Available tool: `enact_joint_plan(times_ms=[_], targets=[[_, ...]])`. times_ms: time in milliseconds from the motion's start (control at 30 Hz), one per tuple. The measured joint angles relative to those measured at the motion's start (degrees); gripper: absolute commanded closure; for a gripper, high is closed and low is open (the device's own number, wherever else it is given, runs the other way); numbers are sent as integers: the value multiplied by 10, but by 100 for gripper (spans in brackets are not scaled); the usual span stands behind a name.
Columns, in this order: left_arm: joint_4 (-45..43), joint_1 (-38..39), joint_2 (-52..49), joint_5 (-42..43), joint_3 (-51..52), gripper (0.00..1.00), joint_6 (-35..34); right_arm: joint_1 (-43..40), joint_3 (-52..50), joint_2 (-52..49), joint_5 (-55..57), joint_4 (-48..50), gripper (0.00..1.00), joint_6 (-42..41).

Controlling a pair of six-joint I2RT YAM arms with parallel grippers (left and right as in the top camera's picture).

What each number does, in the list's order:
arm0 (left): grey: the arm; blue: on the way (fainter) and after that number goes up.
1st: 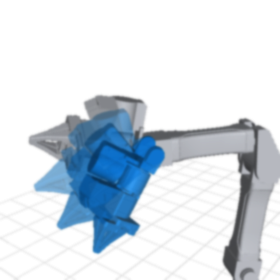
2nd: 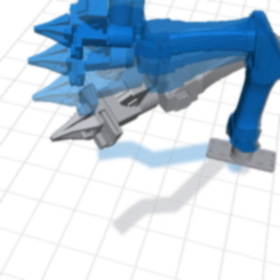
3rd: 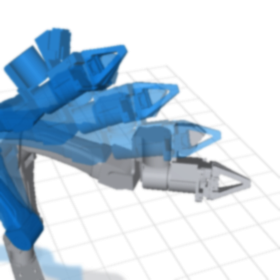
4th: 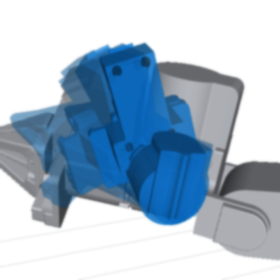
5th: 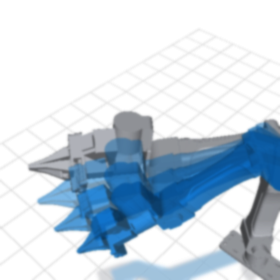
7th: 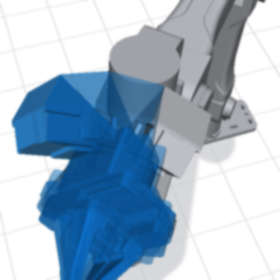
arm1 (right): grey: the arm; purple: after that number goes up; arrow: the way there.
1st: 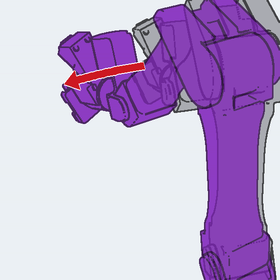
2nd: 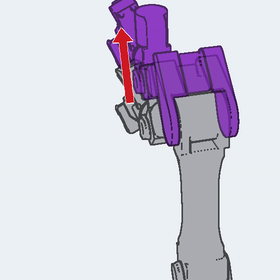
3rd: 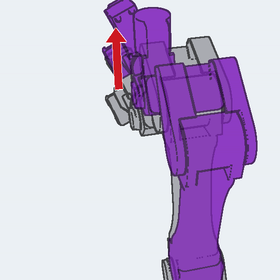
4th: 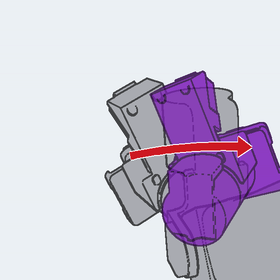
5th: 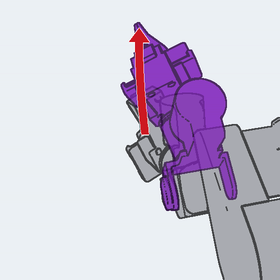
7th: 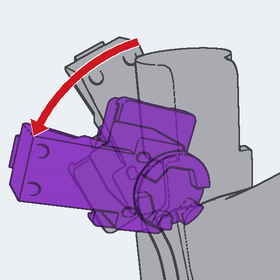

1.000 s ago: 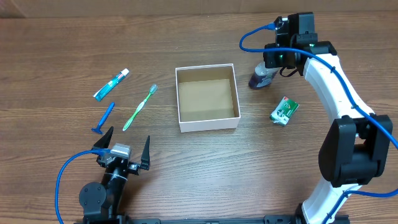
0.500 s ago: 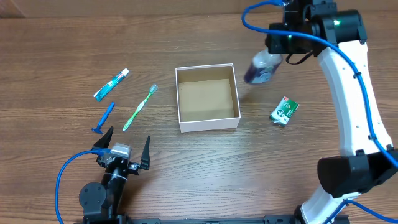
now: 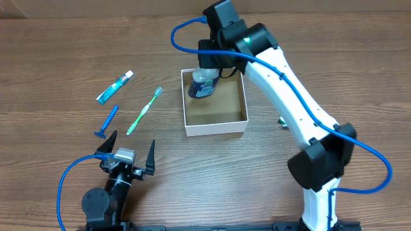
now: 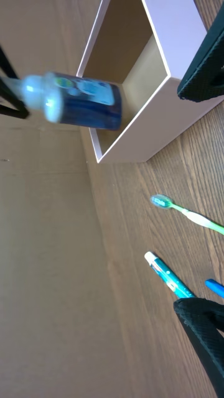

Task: Pack container
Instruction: 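Carry the soap bottle with the right gripper into the box, release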

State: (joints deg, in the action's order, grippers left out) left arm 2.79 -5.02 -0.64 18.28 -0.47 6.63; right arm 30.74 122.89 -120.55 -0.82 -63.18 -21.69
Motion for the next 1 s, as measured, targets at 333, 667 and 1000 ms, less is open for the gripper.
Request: enact_joint_plan(times_ms=[333,667,1000], targets=[[0,0,0,0,0,0,0,10,-3,-19,94,55,77,-19],[0,0,0,0,0,0,0,52,-4,-82,123,67,75,-32],[0,0,0,0,0,0,0,52,-4,-97,133,90,2,-35]])
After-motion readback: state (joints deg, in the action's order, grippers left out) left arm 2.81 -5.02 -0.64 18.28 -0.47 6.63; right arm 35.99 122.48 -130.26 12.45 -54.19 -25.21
